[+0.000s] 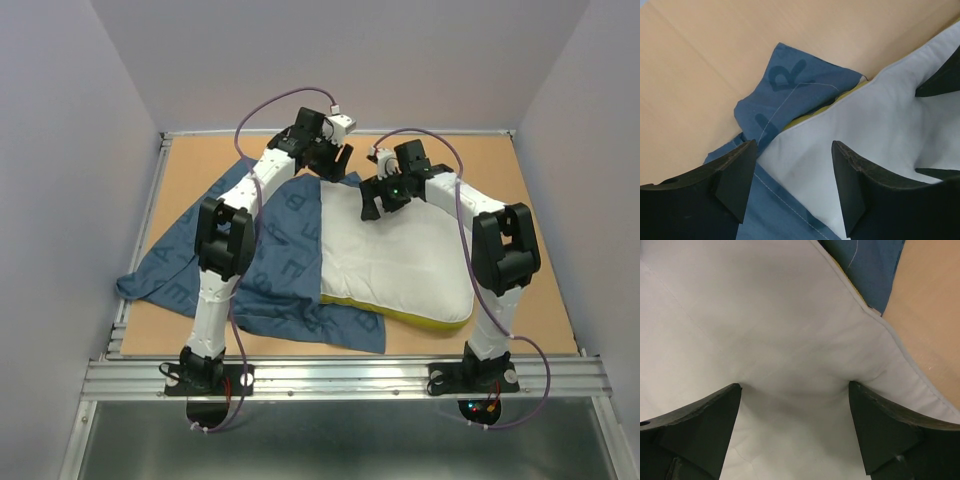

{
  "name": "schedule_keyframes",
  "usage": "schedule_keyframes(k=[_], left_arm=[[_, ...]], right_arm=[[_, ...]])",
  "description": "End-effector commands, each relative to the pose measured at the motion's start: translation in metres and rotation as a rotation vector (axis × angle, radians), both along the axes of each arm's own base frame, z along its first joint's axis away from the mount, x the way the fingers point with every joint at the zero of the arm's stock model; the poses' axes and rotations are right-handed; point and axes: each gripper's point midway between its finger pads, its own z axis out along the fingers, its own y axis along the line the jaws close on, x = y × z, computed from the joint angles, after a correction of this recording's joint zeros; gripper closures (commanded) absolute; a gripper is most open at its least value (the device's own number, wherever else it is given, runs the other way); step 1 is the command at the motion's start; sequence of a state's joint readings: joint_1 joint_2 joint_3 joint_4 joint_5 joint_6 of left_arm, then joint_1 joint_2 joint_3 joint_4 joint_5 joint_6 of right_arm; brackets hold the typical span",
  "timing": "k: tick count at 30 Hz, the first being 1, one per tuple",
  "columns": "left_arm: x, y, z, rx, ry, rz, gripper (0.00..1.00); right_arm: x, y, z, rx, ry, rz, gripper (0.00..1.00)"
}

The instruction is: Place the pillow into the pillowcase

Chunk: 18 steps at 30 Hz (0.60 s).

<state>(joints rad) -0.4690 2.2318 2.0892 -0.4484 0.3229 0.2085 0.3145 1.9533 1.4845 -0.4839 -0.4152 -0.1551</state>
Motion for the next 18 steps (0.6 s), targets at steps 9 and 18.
schedule_keyframes(k=[9,18], left_arm=[[0.038,0.014,-0.015,-0.026,-0.044,0.09,0.28],[0.045,0.027,-0.054,-0.009,0.03,0.104,0.42]], right_arm=[[0.003,0.018,0.004,0.085,-0.023,0.085,0.14],[0.035,0.007,0.069,0.048,-0.219,0.001,0.03]])
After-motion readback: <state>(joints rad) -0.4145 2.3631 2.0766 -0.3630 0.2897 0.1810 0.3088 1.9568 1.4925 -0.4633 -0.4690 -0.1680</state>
